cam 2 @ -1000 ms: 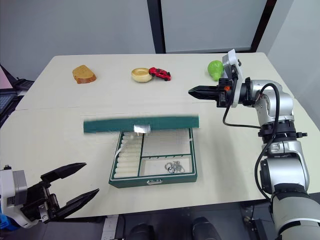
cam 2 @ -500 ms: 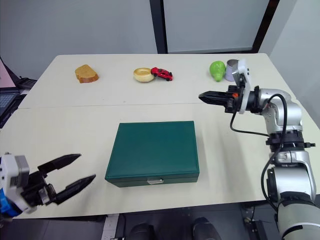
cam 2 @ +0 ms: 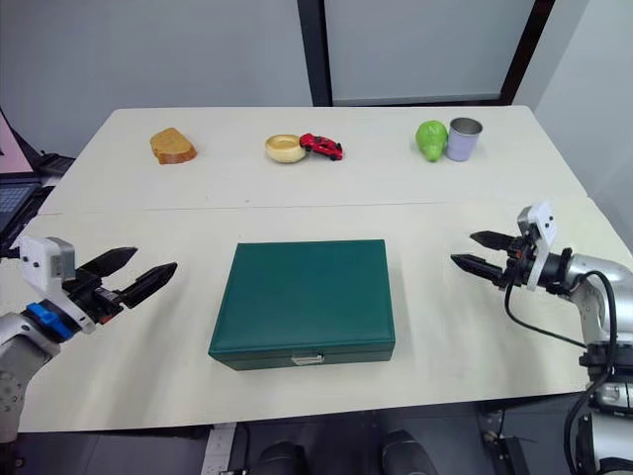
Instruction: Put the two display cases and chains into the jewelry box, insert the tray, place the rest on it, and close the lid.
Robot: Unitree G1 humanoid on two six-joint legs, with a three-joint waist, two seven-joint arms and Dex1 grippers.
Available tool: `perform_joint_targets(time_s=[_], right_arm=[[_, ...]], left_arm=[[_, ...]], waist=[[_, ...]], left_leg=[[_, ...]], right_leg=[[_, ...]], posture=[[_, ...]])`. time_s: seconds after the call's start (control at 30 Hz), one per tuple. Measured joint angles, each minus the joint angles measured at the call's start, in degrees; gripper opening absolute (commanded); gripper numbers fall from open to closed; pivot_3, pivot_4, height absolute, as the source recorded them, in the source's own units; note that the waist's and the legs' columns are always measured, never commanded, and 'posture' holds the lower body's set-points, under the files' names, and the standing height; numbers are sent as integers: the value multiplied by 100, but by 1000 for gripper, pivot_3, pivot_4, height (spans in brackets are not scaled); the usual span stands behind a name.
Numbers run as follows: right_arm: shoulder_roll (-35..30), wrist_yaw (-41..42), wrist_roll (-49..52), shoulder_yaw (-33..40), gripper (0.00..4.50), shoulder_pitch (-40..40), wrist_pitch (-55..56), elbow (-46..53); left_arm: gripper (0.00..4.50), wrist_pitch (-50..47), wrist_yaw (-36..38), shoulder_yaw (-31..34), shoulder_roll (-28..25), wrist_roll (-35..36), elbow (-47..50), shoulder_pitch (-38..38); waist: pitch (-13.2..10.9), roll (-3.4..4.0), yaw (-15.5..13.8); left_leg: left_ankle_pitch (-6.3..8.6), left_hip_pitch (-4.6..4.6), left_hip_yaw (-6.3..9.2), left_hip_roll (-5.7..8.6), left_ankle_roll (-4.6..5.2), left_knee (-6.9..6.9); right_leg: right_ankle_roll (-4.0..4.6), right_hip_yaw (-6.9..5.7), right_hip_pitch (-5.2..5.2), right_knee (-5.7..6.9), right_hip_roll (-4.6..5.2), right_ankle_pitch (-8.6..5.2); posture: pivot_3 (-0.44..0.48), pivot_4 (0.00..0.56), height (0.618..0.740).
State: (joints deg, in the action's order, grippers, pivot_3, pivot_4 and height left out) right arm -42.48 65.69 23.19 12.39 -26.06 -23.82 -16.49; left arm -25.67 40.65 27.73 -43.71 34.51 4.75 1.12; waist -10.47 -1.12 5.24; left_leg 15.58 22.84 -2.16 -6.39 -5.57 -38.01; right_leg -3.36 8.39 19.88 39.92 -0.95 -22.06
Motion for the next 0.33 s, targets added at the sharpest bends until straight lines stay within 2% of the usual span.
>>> perform_joint_targets(time_s=[0.17, 0.33], right_arm=[[87, -235, 62, 191, 4459, 499, 215, -14], [89, -324, 82, 225, 4459, 549, 277, -34]], left_arm=[[4500, 24, -24, -231, 120, -338, -226, -181], [4500, 26, 53, -235, 131, -428, -313, -240]], waist=[[0, 0, -22], [0, 0, -41]], left_leg=[[0, -1, 0, -1, 0, -1], [0, -6, 2, -2, -1, -3]], right_leg=[[0, -2, -3, 1, 0, 0], [0, -6, -13, 3, 0, 0]], posture=[[0, 150, 740], [0, 150, 740]])
